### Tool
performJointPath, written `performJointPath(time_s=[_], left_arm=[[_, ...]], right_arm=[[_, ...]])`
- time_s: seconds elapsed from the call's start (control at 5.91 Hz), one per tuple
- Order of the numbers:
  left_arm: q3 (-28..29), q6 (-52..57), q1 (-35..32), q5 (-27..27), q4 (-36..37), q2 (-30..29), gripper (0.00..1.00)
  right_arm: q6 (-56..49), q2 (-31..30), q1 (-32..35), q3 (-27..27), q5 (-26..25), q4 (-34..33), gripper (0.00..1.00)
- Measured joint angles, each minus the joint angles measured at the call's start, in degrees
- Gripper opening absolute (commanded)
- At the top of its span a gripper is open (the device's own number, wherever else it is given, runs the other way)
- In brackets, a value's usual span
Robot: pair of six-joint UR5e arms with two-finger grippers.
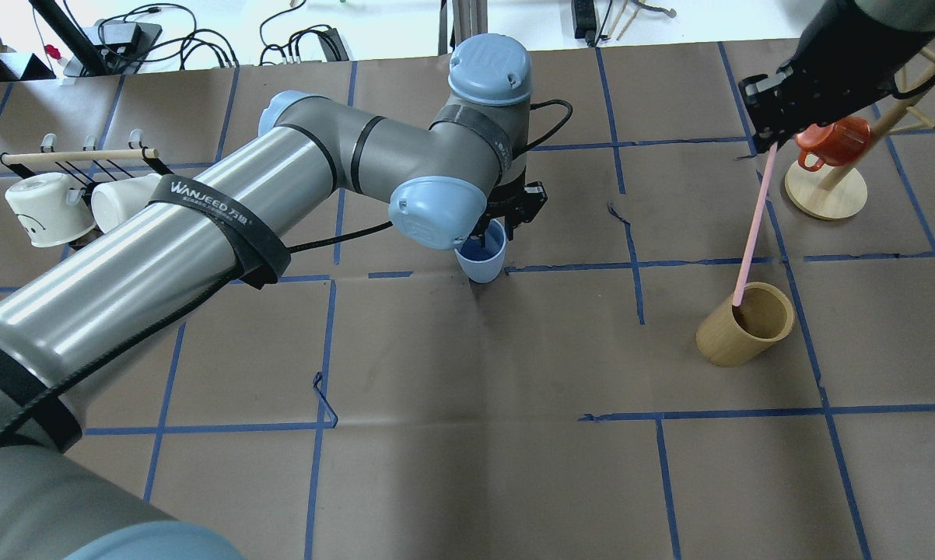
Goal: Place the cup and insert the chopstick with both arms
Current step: 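Place the blue cup at center with left gripper while right lifts pink stick, then retract the left gripper while the right carries the pink stick above the blue cup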
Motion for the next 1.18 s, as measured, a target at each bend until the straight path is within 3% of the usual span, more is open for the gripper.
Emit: performJointPath(time_s=[0.17,0.51,0.85,1.18], left_arm=[[1.13,1.61,1.29,-0.27,-1.06,2.51,0.98],[2.11,10.94,7.59,-3.11,-9.32,9.94,0.98],[1.33,20.79,15.94,-3.92,-14.45,14.8,0.98],[-0.26,29.58,22.07,-3.43,-17.88,20.1,0.98]], right_arm=[[4.43,2.27,2.18,-3.9,-0.2,2.74,0.07],[6.35,3.82,3.43,-6.21,-0.45,4.33,0.07],[7.54,5.59,4.04,-6.83,-0.33,2.87,0.07],[14.52,11.55,9.72,-11.67,-0.59,-0.76,0.07]])
